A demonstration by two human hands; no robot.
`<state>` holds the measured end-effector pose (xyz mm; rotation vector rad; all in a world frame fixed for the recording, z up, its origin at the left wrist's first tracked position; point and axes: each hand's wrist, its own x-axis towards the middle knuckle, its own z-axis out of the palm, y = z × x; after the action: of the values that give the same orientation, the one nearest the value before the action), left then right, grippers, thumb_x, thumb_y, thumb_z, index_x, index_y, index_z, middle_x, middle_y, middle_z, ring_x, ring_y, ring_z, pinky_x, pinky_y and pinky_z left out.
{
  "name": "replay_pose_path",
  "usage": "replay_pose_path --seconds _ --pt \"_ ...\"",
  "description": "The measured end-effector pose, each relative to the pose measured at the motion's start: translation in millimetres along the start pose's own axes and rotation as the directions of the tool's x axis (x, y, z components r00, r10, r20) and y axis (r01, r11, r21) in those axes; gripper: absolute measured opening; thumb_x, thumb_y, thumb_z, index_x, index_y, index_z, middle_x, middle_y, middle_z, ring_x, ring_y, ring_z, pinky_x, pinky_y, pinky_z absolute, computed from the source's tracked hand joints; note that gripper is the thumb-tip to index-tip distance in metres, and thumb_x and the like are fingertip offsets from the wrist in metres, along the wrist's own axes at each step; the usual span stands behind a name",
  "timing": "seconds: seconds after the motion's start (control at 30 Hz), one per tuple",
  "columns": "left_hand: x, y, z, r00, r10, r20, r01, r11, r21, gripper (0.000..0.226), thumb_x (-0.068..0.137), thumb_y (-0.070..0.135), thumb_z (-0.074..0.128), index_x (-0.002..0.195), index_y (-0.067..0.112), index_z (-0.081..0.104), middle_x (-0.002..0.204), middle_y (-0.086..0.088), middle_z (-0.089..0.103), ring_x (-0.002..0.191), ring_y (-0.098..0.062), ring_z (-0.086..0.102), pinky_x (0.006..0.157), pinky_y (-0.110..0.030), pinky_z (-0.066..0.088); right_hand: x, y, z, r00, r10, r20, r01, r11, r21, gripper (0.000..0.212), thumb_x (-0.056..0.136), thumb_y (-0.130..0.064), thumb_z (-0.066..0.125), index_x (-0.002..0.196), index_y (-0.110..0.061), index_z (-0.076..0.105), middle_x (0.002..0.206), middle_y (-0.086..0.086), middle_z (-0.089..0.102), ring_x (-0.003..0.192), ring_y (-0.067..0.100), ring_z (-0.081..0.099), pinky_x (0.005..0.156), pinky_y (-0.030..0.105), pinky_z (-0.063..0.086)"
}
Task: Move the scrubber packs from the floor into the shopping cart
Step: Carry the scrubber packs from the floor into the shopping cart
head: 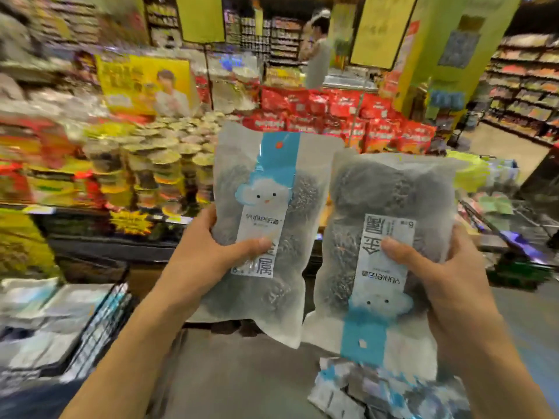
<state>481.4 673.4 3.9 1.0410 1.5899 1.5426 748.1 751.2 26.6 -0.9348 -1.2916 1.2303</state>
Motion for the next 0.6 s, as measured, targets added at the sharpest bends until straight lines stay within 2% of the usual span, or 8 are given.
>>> replay_pose_path --seconds 0.07,0.2,0.33,0.43,0.5,0.6 --pt "-12 -6 -54 0.998 -0.004 -0.063 0.004 1.000 0.004 0.085 0.048 0.043 0.100 0.124 0.037 0.063 0.111 0.013 0.077 0.103 -0.013 0.074 0.097 -0.050 0.056 -12 3 50 0.997 0.013 0.074 -0.013 1.000 -0.005 0.053 0.063 -0.014 0.082 0.110 -0.025 0.059 0.096 -0.001 0.079 0.079 0.017 0.078 0.058 0.029 0.061" --pt "-33 -20 -166 0.979 0.009 -0.202 -0.010 1.000 -0.007 0.075 0.050 0.035 0.094 0.119 0.034 0.065 0.105 0.014 0.079 0.099 -0.011 0.075 0.096 -0.049 0.056 -41 12 158 0.981 0.049 0.188 -0.044 0.999 -0.031 0.057 0.064 -0.022 0.082 0.115 -0.031 0.058 0.099 -0.006 0.079 0.085 0.017 0.078 0.059 0.030 0.063" --pt "-56 -37 -287 0.956 -0.032 -0.291 0.022 0.999 -0.036 0.071 0.053 0.030 0.094 0.119 0.033 0.065 0.106 0.011 0.079 0.100 -0.013 0.075 0.091 -0.045 0.058 -73 32 271 0.946 0.107 0.305 -0.098 0.994 -0.043 0.060 0.071 -0.018 0.082 0.126 -0.028 0.058 0.107 -0.001 0.079 0.091 0.022 0.078 0.070 0.043 0.065" --pt "-73 -49 -365 0.928 -0.078 -0.364 0.066 0.997 -0.046 0.072 0.054 0.028 0.096 0.118 0.033 0.064 0.105 0.012 0.079 0.099 -0.010 0.075 0.084 -0.034 0.059 -92 47 351 0.913 0.149 0.381 -0.141 0.989 -0.049 0.056 0.074 -0.014 0.082 0.124 -0.025 0.060 0.106 0.001 0.079 0.092 0.024 0.078 0.080 0.047 0.061" --pt "-81 -56 -408 0.905 -0.093 -0.416 0.085 0.996 -0.038 0.066 0.056 0.027 0.092 0.115 0.034 0.063 0.100 0.019 0.078 0.092 -0.002 0.074 0.073 -0.021 0.058 -102 57 397 0.883 0.190 0.430 -0.177 0.982 -0.070 0.056 0.074 -0.014 0.083 0.123 -0.025 0.059 0.105 0.001 0.079 0.091 0.023 0.078 0.079 0.045 0.060" --pt "-88 -71 -465 0.868 -0.133 -0.479 0.134 0.991 -0.032 0.060 0.059 0.026 0.092 0.110 0.037 0.062 0.095 0.023 0.077 0.087 0.002 0.074 0.068 -0.018 0.057 -108 75 460 0.847 0.220 0.483 -0.200 0.975 -0.093 0.056 0.072 -0.014 0.084 0.121 -0.024 0.059 0.103 0.001 0.079 0.090 0.023 0.078 0.074 0.044 0.062"
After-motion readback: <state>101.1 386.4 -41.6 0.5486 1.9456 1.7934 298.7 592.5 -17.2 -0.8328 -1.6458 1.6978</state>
